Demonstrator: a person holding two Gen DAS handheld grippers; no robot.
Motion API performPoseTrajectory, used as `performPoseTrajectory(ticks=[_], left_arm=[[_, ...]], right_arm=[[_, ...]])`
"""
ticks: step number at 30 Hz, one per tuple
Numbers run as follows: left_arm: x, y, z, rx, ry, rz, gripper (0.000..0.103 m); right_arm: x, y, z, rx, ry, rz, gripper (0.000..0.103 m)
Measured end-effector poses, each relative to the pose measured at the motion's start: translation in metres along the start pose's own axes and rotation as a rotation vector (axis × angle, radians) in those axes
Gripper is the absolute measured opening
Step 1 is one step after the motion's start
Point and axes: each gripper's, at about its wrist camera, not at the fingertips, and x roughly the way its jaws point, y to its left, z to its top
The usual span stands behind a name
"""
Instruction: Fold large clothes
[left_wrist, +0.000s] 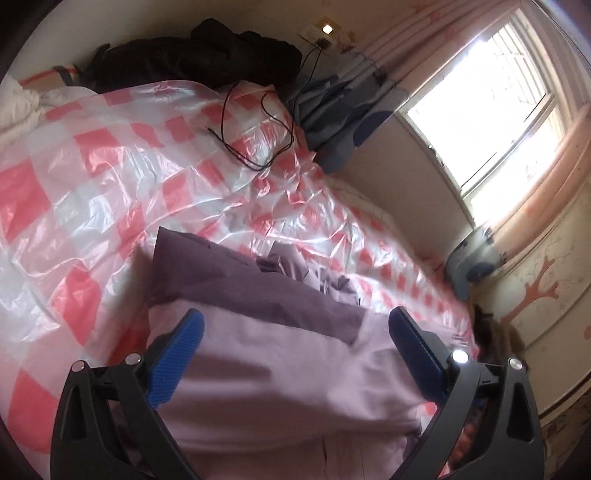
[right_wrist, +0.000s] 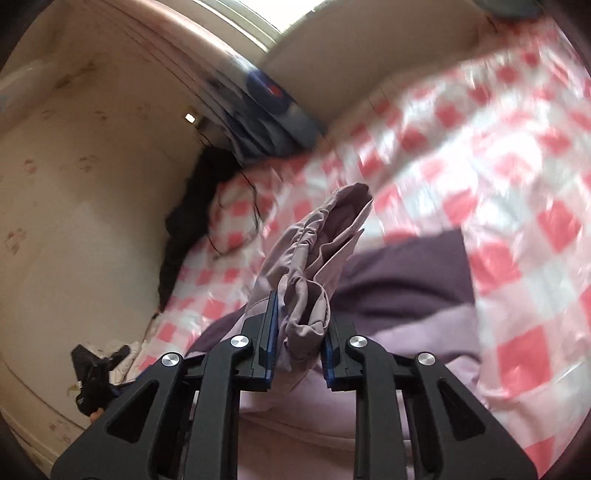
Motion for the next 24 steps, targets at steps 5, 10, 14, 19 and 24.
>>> performPoseTrajectory(ticks=[5,10,14,19,24], left_arm=[[0.059,0.012,-0.026,0.028,0.140,0.077,0.096],[0.078,-0.005,-0.043,0.207,0.215,0.203,0.096],[0.045,-0.031,-0.024,0.212,0.087,0.072,0.096],[0.085,-0.041,-0.018,0.255,0.132,0.066,0.096],[0.141,-0.012,-0.046,0.282,0.262,0.095,0.096]], right_arm=[[0.027,-0.067,-0.028,0.099,0.138,-0.115,0.020],[0.016,-0.096,-0.047,0.193,0.134,-0.132,0.047],[-0.014,-0.024,-0.025,-0.072,-0.112,-0.154,0.079],[0.072,0.036,-0.027,-0.355,0.070,-0.191,0.087],[0.140,-0.031,-0.060,-0.347,0.257,-0.339,0.086]])
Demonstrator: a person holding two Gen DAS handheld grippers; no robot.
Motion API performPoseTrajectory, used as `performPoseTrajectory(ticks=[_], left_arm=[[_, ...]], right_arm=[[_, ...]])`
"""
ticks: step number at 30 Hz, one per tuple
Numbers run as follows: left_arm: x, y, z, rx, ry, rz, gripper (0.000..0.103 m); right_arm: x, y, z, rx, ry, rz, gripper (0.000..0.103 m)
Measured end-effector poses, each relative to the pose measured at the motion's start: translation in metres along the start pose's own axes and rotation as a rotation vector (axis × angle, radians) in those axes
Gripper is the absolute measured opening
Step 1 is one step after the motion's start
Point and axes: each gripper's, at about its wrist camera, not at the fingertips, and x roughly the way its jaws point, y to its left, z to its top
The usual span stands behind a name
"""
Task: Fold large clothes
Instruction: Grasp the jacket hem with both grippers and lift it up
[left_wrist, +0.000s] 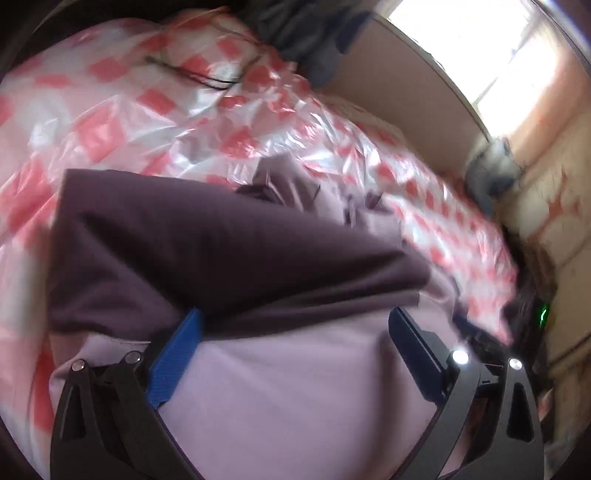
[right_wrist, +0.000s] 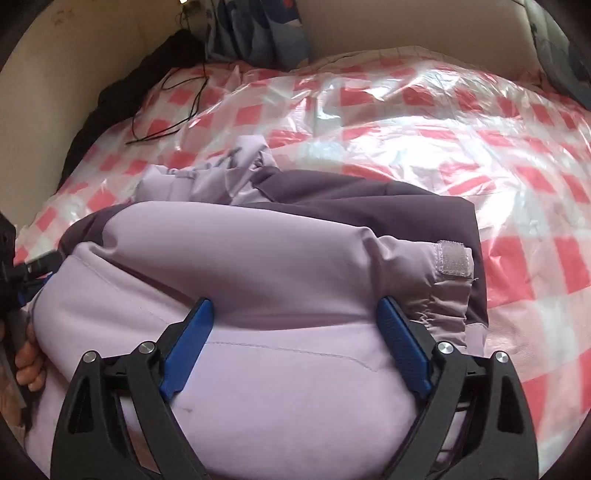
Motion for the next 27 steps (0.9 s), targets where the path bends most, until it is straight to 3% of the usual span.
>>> performPoseTrajectory(ticks=[2,5,7,9,12,15,18,20,24,27], left_arm=[[-0.001,-0.009,-0.004,0.034,0.030,0.055,0.096],[-0.041,-0.011,-0.010,0.002,0.064,0.034,0.096],[-0.103,-0.003,-0.032,-0.022,0.039,-0.028,0.096],[-0.152,0.009,-0.060,-0.038,0.016,-0.049,0.096],[-0.227,0.047,-0.131,-0.126,0.015,-0.063,0.096],[-0.269,0.079,-0.208,-0.232,0.092,-0.040,0.096],[-0.292,0.092,-0.269,-0.317,0.144,-0.120,0.096],[-0.300,0.091,-0.300,-0.366,0.179,-0.203,0.096],[-0.292,0.092,-0.336,-0.490,0.275,-0.367,0.096],[-0.283,0.093,-0.352,-0.568,0.317,-0.446,0.096]], right_arm=[[-0.004,0.008,0.004,-0.008,0.046,-0.017,0.086],[-0.051,-0.002,0.006,0.030,0.079,0.161,0.086],[-0.098,-0.023,-0.004,0.054,0.067,0.244,0.091],[-0.148,-0.046,-0.031,0.079,0.071,0.296,0.096],[-0.215,-0.090,-0.112,0.207,0.184,0.381,0.096],[-0.254,-0.117,-0.191,0.276,0.304,0.360,0.096],[-0.274,-0.124,-0.253,0.359,0.401,0.412,0.096],[-0.281,-0.118,-0.274,0.364,0.411,0.460,0.096],[-0.290,-0.103,-0.296,0.409,0.426,0.636,0.096],[-0.288,-0.092,-0.303,0.408,0.450,0.642,0.097]])
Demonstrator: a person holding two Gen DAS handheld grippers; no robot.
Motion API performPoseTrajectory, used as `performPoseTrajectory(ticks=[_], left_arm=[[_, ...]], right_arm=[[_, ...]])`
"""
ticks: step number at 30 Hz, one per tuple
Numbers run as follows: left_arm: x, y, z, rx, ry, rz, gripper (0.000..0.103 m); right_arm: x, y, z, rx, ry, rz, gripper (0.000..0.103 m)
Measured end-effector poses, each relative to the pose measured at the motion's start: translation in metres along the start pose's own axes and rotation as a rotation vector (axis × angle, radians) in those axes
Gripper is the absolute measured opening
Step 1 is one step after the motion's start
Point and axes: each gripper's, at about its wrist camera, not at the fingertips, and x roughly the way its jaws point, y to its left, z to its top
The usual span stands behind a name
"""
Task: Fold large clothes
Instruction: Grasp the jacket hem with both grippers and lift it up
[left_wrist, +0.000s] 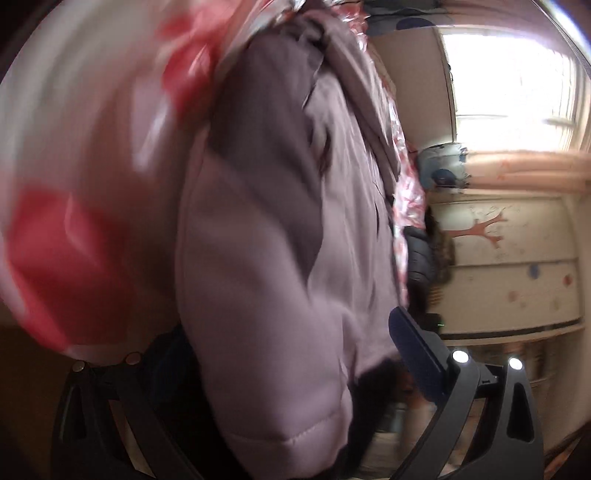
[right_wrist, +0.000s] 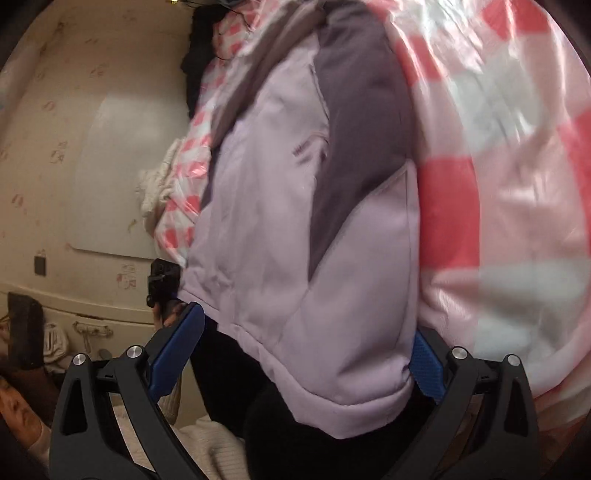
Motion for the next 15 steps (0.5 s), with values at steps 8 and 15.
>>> performPoseTrajectory(ticks=[8,15], left_arm=[[-0.008,-0.006,-0.008,-0.018,-0.006,-0.150,0.096],[0.007,-0.026,-0.005,0.049,0.016,-0.006,0.095]], right_arm=[[0.019,-0.003,0.006,0.062,0.099,0.038,0.097],[0.031,0.009,0.009,0.048,0.124,0.043,0.097]])
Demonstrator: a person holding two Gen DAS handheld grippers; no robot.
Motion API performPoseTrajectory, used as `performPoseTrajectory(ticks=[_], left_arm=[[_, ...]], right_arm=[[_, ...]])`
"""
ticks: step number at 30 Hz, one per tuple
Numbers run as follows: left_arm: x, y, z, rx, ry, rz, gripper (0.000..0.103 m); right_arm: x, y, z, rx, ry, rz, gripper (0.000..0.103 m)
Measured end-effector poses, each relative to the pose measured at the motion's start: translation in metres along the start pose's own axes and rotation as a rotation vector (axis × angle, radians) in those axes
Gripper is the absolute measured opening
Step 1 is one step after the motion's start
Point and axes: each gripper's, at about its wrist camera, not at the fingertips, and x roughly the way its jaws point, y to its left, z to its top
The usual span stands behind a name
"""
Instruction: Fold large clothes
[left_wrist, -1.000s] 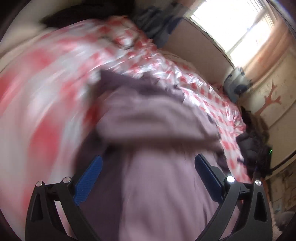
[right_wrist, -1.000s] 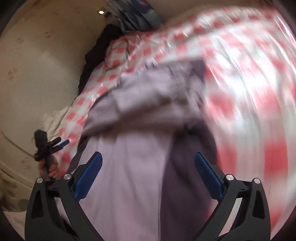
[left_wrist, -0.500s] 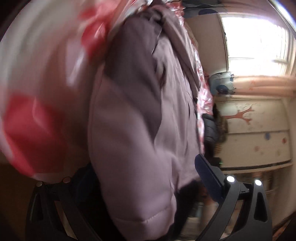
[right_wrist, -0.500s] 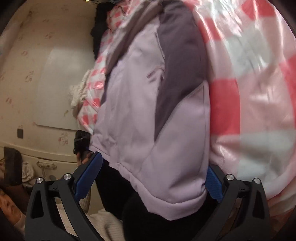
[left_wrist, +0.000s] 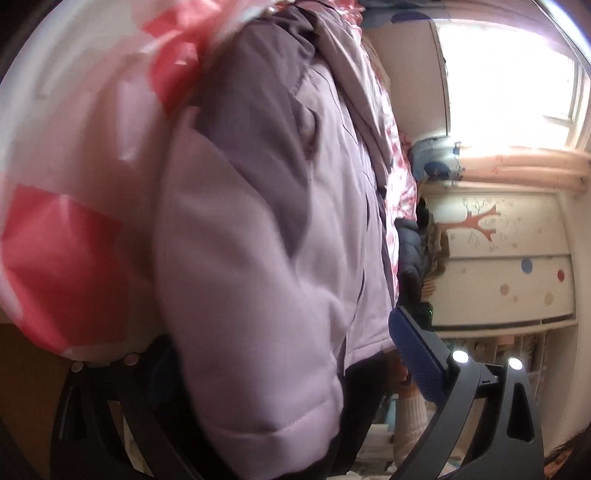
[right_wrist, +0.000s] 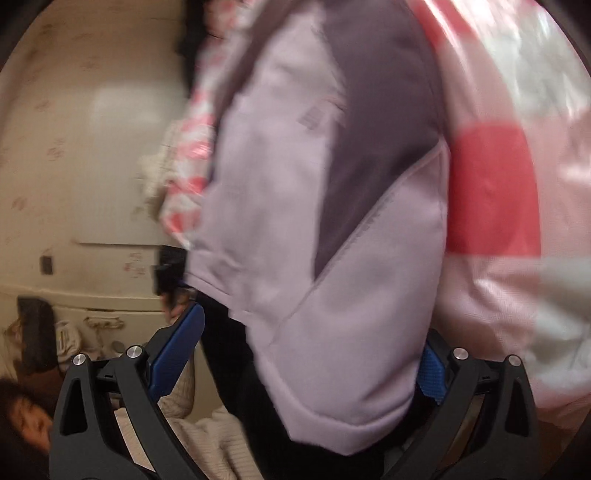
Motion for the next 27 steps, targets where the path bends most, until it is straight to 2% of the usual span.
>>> performPoseTrajectory(ticks=[2,4,5,6,8,9,10,11,13,16,20,24,26,27], left_arm=[[0.004,-0.009,-0.003,0.026,-0.010,0.034,0.092],[0.011,-0.012,-0.003,0.038,0.002,0.082,0.077],[0.015,-0.010,-0.001,0.031,0.011,0.107,0.061],[0.015,-0.008,0.002,0.019,0.011,0.112,0.040],[0.012,-0.004,0.003,-0.004,0.003,0.104,0.027],[0.008,-0.005,0.002,0.004,-0.004,0.101,0.022],[0.007,-0.014,-0.001,0.024,-0.015,0.103,0.021],[0.005,-0.019,-0.001,0.030,-0.023,0.092,0.019],[0.000,-0.037,-0.001,0.041,-0.048,0.045,0.017],[-0.016,-0.073,-0.002,0.092,-0.088,-0.011,0.016],[-0.041,-0.121,-0.017,0.167,-0.132,-0.063,0.015],[-0.076,-0.154,-0.047,0.231,-0.148,-0.097,0.015],[-0.102,-0.154,-0.072,0.250,-0.142,-0.109,0.015],[-0.100,-0.158,-0.079,0.260,-0.124,-0.100,0.016]], right_arm=[[0.001,0.002,0.000,-0.031,-0.009,0.005,0.097],[0.010,-0.002,0.001,-0.026,0.000,-0.026,0.097],[0.013,-0.006,0.001,-0.016,0.001,-0.026,0.097],[0.014,-0.004,0.002,-0.028,0.000,-0.020,0.097],[0.012,0.003,-0.003,-0.077,-0.036,0.029,0.091],[0.007,0.013,-0.007,-0.121,-0.074,0.058,0.076],[0.006,0.020,-0.009,-0.142,-0.105,0.079,0.057],[0.001,0.029,-0.012,-0.156,-0.149,0.103,0.047],[-0.009,0.046,-0.014,-0.184,-0.232,0.141,0.039],[-0.015,0.064,-0.013,-0.189,-0.303,0.161,0.035],[-0.033,0.088,-0.019,-0.215,-0.349,0.220,0.033],[-0.077,0.119,-0.056,-0.313,-0.380,0.256,0.032],[-0.097,0.128,-0.083,-0.344,-0.376,0.255,0.032],[-0.105,0.129,-0.098,-0.352,-0.362,0.248,0.032]])
